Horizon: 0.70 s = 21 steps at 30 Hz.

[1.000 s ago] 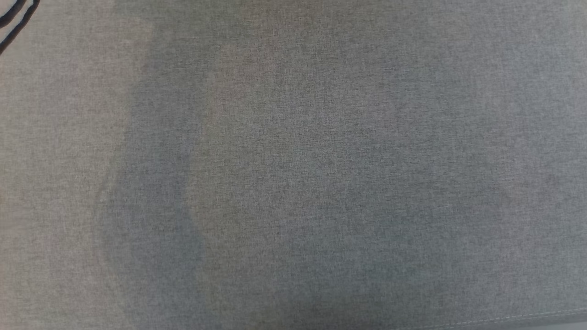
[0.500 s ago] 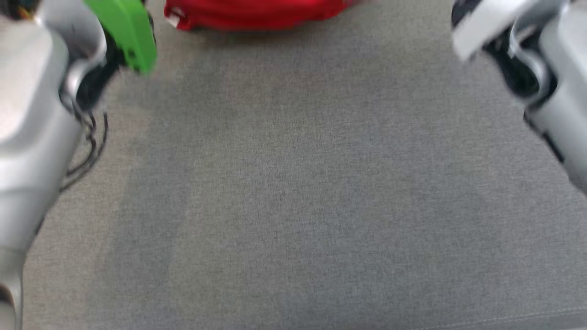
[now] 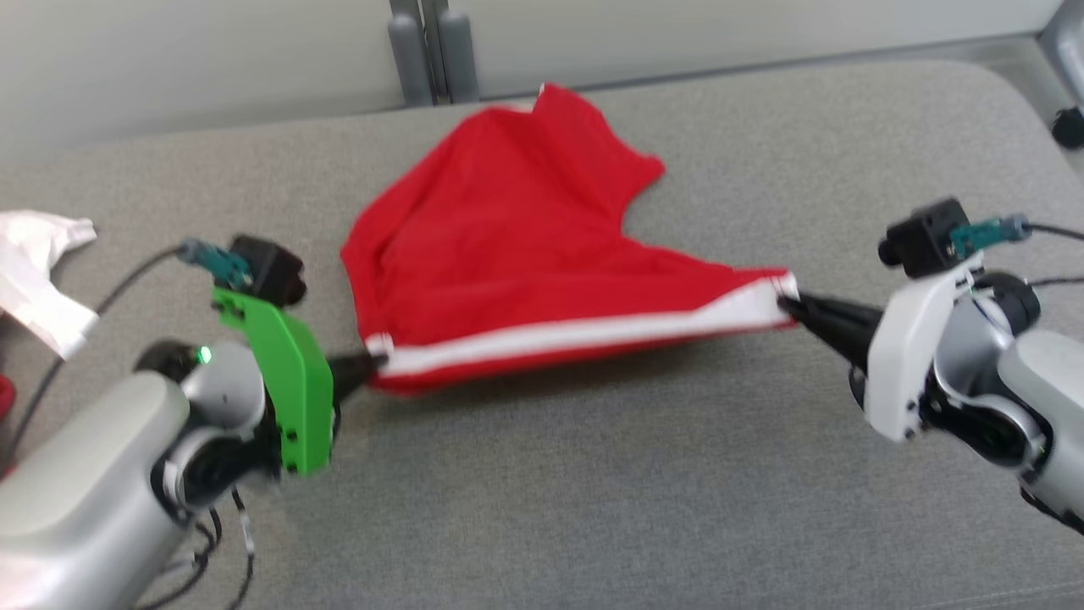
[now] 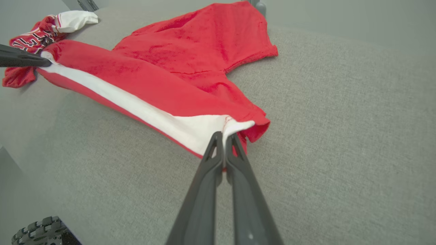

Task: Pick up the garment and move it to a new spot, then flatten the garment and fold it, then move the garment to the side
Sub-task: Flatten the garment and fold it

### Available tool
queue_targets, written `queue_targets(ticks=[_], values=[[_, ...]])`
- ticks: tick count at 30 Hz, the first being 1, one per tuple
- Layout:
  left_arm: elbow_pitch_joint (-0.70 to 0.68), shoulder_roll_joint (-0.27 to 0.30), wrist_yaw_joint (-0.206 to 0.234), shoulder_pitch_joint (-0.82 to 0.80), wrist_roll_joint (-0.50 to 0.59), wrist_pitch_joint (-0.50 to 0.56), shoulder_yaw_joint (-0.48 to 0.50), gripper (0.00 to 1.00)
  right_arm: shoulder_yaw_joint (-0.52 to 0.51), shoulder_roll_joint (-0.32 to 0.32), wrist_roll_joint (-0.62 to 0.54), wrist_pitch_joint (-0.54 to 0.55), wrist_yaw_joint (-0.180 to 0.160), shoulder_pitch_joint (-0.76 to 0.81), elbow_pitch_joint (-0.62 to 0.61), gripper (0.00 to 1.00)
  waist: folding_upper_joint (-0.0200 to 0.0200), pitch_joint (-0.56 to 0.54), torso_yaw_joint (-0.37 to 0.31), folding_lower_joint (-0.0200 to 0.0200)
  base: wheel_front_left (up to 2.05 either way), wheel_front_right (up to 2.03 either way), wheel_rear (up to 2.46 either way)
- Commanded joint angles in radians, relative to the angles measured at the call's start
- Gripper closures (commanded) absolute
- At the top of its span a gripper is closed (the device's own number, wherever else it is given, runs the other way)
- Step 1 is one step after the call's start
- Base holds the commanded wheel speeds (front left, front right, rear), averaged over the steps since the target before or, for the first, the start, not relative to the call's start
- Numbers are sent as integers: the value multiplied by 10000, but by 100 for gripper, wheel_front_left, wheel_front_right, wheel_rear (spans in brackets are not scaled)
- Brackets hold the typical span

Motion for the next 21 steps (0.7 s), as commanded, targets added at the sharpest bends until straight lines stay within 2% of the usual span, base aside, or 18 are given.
queue_targets(ticks=[1,6,11,16,21], values=[[-436,230,188,487,-367,332,-88,100,-12,-307,250,402,-3,437,-282,100,0,-925,-200,1,0,0,0],[-2158,1000,874,1391,-1412,1539,-270,100,-374,-1235,810,1739,-3,1449,-1460,100,0,-1148,-154,1,0,0,0],[-3297,1460,1421,1409,-2000,2345,-238,100,-1381,-1506,783,2455,-3,2013,-2183,100,0,-871,110,1,0,0,0],[-3170,1200,1526,784,-2819,3390,-108,100,-2170,-1192,578,3122,-3,1657,-2208,100,0,-339,542,1,0,0,0],[-2555,763,1522,-317,-3778,4703,170,100,-2910,-664,377,4169,-1,812,-1668,100,0,472,1162,1,0,0,0]])
